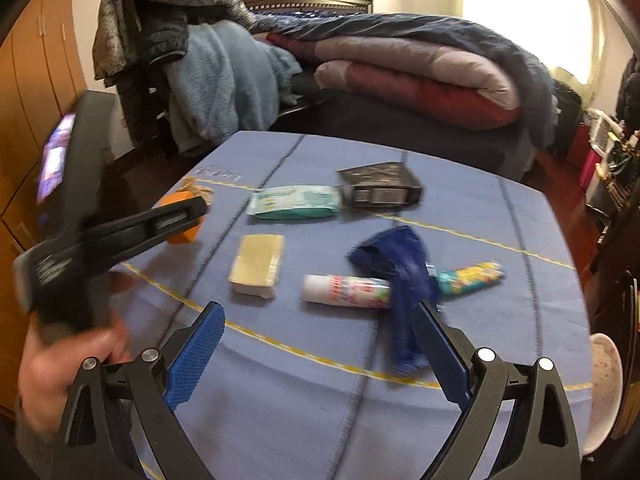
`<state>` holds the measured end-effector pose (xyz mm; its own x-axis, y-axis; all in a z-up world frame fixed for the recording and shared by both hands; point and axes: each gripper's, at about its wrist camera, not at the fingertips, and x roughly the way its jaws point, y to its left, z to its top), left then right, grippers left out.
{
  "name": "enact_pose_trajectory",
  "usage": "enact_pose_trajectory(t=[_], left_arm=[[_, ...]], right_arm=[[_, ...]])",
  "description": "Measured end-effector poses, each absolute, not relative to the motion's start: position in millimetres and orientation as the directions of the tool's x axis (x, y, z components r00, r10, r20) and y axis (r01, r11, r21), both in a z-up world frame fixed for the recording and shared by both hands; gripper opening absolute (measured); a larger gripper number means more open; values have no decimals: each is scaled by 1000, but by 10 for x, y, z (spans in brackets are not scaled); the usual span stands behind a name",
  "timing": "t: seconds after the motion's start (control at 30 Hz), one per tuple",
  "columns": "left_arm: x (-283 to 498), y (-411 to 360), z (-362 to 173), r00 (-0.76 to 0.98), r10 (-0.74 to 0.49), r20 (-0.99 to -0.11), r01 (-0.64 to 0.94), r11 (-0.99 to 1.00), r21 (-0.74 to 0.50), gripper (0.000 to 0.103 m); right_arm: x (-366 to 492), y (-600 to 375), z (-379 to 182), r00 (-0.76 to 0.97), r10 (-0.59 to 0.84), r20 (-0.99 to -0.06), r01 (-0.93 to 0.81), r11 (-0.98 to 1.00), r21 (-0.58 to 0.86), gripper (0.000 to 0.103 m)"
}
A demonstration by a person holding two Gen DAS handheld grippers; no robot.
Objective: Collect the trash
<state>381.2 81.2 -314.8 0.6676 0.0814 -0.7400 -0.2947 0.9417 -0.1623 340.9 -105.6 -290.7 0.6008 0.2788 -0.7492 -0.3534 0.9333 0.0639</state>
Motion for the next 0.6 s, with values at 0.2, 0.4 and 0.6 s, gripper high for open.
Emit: enact_pose_trajectory(t=[0.2,0.4,0.6], left_arm=[[3449,1064,-3060,678,139,-722,-334,933,-133,36],[3332,1243,-3026,689,149,-709,-340,931,-135,37],[3295,1328,-3023,692,159,-704,-348,928,-133,37]], right_arm=[[3601,-641,-3031,572,300,-764,-398,915,61,92],[3866,-341,-3239,527,267,-807,-406,913,37,86],[3934,-261,-3369,518,223,-826,-396,918,0,77]])
